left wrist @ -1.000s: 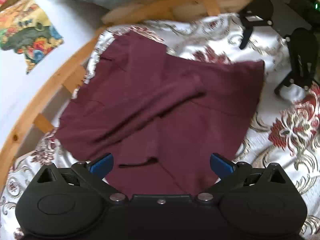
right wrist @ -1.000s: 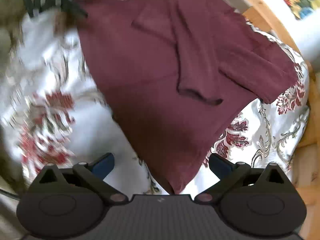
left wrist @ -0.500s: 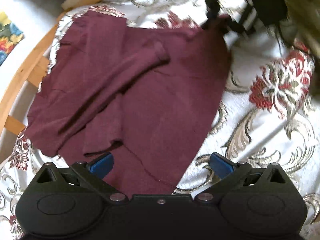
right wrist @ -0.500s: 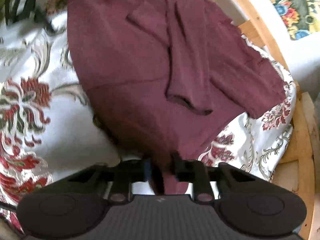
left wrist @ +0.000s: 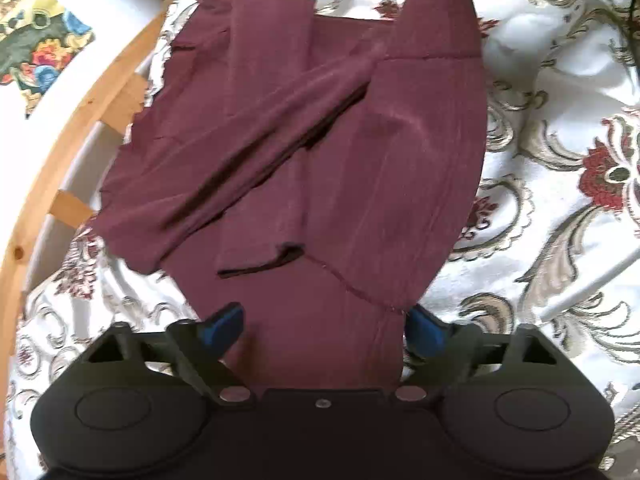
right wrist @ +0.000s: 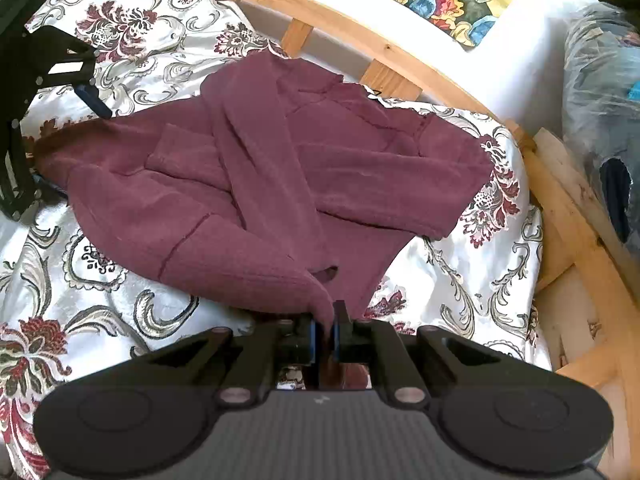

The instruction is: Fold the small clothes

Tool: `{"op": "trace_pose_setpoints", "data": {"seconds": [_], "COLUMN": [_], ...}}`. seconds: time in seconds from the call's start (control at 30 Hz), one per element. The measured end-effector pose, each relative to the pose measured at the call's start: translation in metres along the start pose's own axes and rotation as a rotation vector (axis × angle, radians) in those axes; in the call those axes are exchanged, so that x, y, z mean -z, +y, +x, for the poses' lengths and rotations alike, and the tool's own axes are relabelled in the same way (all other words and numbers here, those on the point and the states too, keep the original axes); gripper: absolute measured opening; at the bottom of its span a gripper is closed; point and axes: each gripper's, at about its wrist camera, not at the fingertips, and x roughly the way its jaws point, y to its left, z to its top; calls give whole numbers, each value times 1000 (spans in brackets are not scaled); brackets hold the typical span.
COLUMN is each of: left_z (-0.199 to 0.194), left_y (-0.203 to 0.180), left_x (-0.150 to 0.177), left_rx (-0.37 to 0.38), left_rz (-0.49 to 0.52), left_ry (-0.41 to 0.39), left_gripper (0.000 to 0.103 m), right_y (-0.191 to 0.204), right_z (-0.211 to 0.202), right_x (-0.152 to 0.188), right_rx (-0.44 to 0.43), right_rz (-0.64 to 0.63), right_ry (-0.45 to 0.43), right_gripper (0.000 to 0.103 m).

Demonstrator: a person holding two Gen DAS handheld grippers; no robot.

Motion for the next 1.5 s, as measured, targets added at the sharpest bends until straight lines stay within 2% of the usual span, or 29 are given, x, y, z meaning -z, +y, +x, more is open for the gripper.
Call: {"op": "trace_pose_setpoints", "data": {"seconds": [0.2,0.33,0.57,0.73,1.1,1.37,1.5], "left_z": [-4,-6,-4,-2,-2,-9,-24], "left_y": [-16,-27,-27,-28,-30,-21,-19], "left_x": [-1,0,1,1,3,4,6], "left_rx": [-9,-51,-67,-83,-80,-3,48], "left_rz": [112,159,171,169,189,142,138], "left_ry": [-27,-25,-23,-21,-16,-34,-116], "left_gripper": [84,91,95,102,102,102,102], "right_y": [2,5,10,9,5,3,-3], "right_z": [-1,-3,-8,-10,-10,-5,-4], "right_x": [3,1,0,0,0,-1,-3], "right_rx": [6,21,53,81,102,106,99], "right_rz": [4,-15,-33,-31,-14,5,44], "right_ry": [-13,-30,-65,-102,-139,-137,-149], "right_gripper": [9,9,9,9,9,9,9]}}
